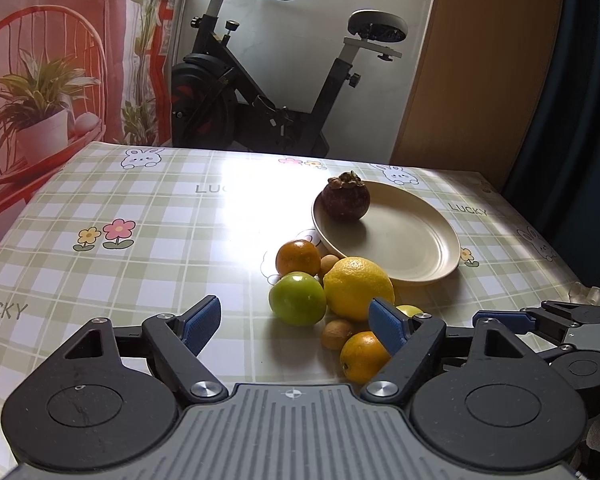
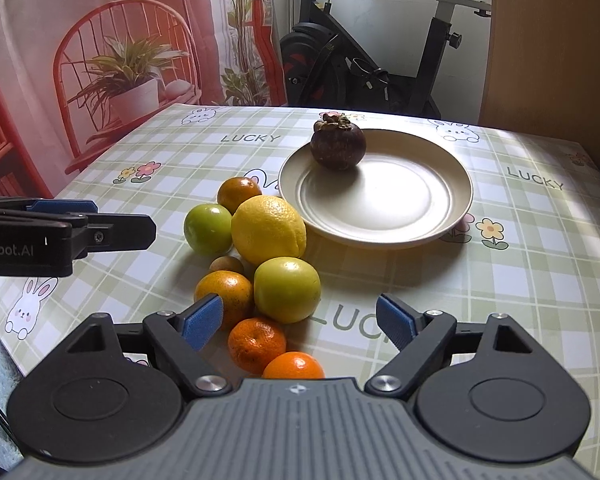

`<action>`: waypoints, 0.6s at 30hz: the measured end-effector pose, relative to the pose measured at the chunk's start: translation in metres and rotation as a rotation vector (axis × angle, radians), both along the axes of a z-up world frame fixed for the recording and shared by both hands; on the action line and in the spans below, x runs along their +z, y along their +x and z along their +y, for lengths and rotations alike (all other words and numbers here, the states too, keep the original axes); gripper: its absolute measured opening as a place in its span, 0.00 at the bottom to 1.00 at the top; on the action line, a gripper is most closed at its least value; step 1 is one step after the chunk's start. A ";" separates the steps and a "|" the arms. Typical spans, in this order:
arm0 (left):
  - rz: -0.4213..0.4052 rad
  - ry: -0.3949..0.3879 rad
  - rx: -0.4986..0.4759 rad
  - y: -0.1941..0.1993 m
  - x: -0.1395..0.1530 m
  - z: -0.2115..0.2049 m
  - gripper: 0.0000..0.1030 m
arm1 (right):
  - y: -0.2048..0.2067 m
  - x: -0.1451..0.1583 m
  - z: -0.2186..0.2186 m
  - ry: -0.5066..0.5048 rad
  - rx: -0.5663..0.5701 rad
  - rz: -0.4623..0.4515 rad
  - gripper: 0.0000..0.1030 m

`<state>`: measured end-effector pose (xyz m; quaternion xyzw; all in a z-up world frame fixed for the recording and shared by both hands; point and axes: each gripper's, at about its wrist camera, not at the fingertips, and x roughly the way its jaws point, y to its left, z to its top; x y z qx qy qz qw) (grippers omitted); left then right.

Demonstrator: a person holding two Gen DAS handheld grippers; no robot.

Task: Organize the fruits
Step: 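Move the left tool back to the fruit pile and grasp the lemon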

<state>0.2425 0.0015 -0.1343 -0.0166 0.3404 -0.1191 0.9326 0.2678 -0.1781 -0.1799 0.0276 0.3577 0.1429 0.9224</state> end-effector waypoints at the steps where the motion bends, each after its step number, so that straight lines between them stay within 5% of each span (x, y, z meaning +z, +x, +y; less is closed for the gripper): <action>1: -0.003 -0.004 0.002 0.000 0.000 0.001 0.78 | 0.000 0.000 0.000 0.007 0.003 0.000 0.84; 18: -0.055 -0.012 -0.114 0.050 0.017 -0.004 0.64 | 0.031 0.011 0.002 0.013 0.051 -0.086 0.75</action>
